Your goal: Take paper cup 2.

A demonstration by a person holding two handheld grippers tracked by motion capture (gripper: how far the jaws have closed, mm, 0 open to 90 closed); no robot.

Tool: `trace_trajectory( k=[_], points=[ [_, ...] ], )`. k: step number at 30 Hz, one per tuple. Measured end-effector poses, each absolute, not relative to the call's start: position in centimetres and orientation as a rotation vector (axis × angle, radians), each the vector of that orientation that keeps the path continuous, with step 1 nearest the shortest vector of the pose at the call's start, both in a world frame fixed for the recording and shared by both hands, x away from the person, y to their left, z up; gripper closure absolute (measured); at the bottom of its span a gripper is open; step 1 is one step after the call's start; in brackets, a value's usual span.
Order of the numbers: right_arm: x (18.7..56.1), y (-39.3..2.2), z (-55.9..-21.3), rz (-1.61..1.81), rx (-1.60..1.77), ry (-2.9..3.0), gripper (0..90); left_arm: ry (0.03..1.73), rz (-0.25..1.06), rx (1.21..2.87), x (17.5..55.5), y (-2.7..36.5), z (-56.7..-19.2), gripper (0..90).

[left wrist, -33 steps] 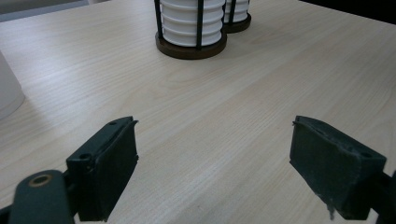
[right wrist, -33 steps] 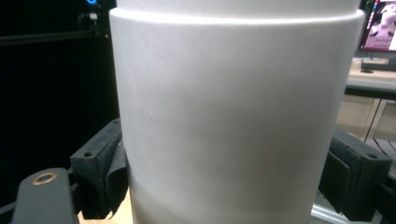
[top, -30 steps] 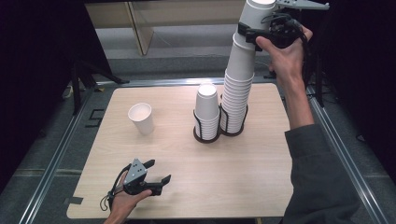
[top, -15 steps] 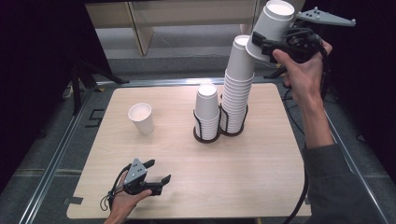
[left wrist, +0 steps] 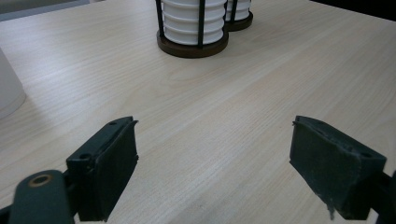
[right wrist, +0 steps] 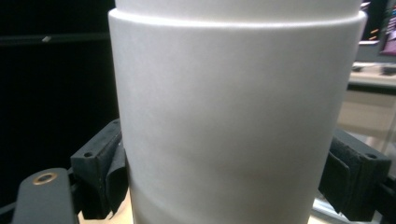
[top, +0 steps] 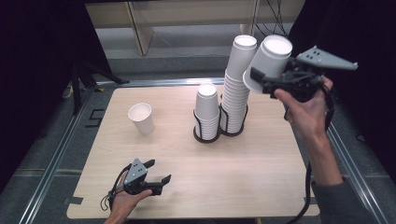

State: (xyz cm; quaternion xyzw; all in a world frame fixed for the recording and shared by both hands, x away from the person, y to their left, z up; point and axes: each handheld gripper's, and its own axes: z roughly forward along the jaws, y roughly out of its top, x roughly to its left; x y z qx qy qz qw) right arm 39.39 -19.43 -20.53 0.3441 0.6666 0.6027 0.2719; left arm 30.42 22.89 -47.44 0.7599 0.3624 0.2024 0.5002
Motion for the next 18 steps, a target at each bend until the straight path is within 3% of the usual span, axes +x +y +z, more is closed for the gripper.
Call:
trace_trajectory(
  k=[8,18],
  points=[
    [37.3,-16.8,-26.5,1.683,0.902,1.936,15.7,0.879,0.493,1.845,30.5,23.1,-47.4,14.5],
    [37.7,-14.8,-30.9,1.709,0.927,2.006,15.7,0.882,0.501,1.847,30.6,23.2,-47.5,14.5]
  ],
)
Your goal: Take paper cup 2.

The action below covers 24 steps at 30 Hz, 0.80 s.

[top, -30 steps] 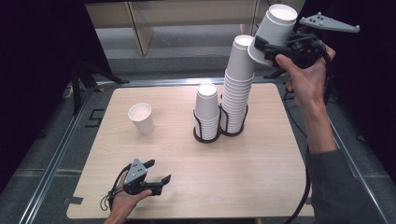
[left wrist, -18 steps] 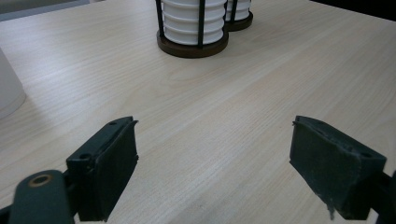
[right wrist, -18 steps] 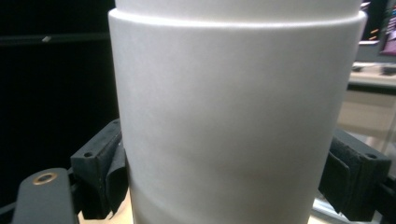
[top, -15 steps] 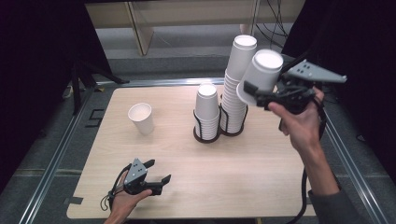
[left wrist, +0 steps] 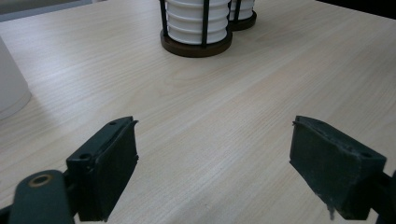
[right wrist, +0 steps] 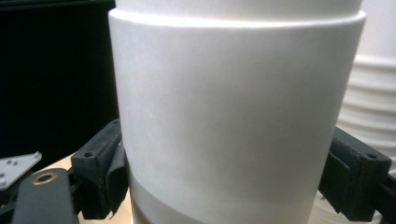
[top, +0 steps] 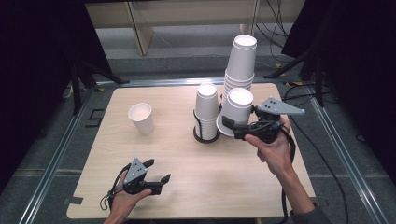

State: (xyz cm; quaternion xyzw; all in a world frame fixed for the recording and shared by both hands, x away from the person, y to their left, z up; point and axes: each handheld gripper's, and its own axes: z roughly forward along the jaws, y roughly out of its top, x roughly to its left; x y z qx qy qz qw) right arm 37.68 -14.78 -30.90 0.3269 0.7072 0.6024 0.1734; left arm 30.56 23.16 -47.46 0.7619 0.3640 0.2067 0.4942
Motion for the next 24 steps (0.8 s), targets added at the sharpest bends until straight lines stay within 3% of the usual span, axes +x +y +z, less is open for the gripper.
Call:
trace_trajectory(
  k=[24],
  points=[
    [37.5,-10.3,-38.5,1.749,0.875,2.162,15.5,0.908,0.476,1.787,30.5,23.5,-47.2,14.5]
  ],
)
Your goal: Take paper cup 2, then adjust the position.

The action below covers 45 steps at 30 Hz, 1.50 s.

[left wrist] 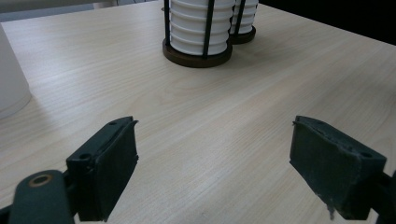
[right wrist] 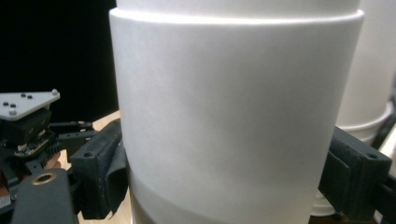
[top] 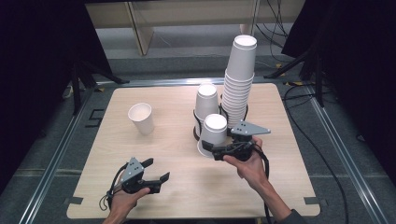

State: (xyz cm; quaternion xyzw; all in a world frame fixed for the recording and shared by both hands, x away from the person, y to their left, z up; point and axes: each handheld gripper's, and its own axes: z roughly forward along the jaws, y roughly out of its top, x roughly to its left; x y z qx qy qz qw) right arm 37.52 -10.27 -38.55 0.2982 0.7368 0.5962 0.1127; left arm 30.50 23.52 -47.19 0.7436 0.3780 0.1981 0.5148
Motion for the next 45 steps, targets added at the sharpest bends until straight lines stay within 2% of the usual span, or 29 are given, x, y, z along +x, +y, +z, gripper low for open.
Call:
trace_trajectory(
  k=[14,45],
  points=[
    [37.3,-8.5,-41.0,1.733,0.835,2.231,15.5,0.861,0.464,1.765,30.4,23.4,-46.9,14.5],
    [36.1,-4.9,-42.4,1.740,0.726,2.336,15.5,0.755,0.373,1.755,29.7,21.7,-46.8,14.5]
  ],
)
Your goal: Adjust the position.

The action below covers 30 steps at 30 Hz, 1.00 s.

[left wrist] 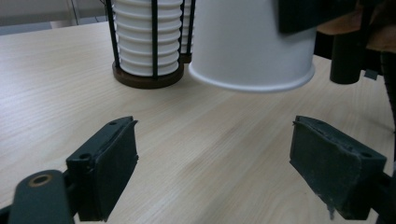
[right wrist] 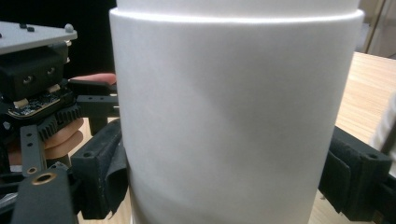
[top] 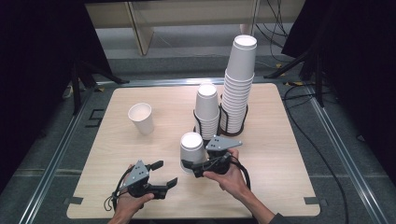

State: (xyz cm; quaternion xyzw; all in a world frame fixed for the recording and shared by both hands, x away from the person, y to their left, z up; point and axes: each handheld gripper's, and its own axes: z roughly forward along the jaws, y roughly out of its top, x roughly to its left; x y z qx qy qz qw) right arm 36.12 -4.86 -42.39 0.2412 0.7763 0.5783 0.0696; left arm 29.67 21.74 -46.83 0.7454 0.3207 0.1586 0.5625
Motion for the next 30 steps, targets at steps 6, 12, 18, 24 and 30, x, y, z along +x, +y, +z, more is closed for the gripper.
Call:
trace_trajectory(
  k=[6,12,18,24,30],
  points=[
    [35.7,-3.7,-42.7,1.743,0.675,2.348,15.6,0.693,0.354,1.712,29.5,21.0,-46.8,14.5],
    [35.2,-2.7,-42.9,1.746,0.614,2.360,15.7,0.680,0.369,1.724,29.5,20.8,-46.8,14.5],
    [34.8,-1.9,-43.1,1.716,0.562,2.373,15.9,0.677,0.363,1.723,29.5,20.5,-46.9,13.6],
    [34.5,-1.5,-43.2,1.758,0.540,2.368,15.9,0.675,0.372,1.743,29.4,20.2,-46.9,9.1],
    [34.2,-1.0,-43.2,1.797,0.522,2.382,15.9,0.669,0.373,1.749,29.4,20.0,-47.0,3.3]
  ],
)
